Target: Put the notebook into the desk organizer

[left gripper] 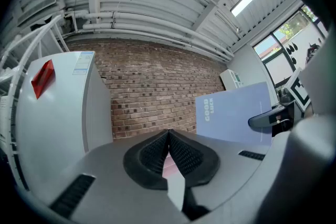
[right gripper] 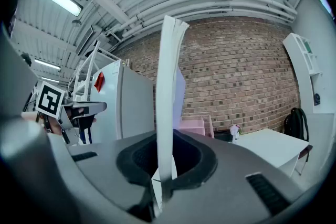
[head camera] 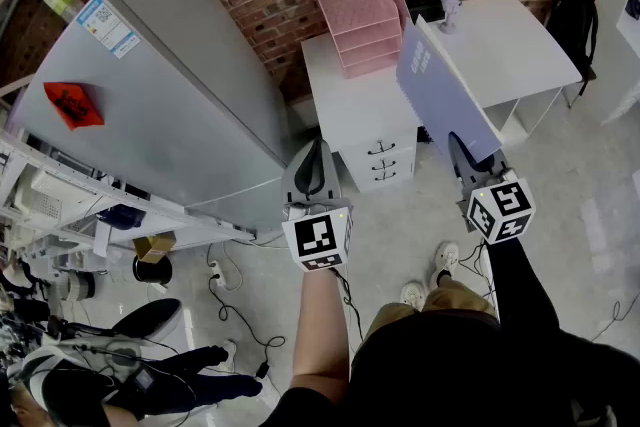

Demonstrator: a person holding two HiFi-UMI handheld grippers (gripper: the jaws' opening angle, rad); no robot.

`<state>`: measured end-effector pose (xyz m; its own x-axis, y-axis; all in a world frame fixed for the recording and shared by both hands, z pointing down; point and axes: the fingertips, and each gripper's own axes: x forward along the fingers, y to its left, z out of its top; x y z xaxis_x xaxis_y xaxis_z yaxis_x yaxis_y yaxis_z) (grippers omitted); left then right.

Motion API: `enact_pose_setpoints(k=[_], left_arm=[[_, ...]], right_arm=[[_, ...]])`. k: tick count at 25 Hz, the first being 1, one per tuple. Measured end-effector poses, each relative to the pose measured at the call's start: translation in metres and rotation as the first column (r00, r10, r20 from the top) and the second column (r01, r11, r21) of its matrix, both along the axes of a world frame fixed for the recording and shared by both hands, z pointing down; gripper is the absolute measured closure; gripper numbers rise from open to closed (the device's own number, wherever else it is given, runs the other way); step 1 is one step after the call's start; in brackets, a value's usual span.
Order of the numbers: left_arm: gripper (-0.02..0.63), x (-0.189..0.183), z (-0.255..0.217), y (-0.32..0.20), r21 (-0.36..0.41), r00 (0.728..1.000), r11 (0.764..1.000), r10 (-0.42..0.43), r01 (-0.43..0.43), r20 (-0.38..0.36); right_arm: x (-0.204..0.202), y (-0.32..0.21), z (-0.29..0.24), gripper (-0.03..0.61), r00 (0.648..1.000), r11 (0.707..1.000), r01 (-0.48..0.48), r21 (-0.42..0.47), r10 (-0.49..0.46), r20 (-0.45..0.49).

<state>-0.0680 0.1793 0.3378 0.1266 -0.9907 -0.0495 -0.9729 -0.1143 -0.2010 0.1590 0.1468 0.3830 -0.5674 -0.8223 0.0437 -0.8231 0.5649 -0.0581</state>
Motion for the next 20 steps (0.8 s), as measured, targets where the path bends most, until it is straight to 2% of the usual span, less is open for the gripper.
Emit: enact_pose_setpoints(k=[11,20], left_arm=[[0.600,0.025,-0.003,0.011,0.000,0.999,0.999,0.048,-0.048,-0.008],[0.600,0.042,0.012,-0.024,-0.031,0.997,0.997,0.070,-0.071,-0.024]], right_arm=[[0.019,0.009,-0.003,0.531,0.999,1.000,-0.004,0.002,0.004,0.041],[0.023,-0.023,0.003,0.531,0.999,1.000,0.009,0.014,-0.010,0.049]])
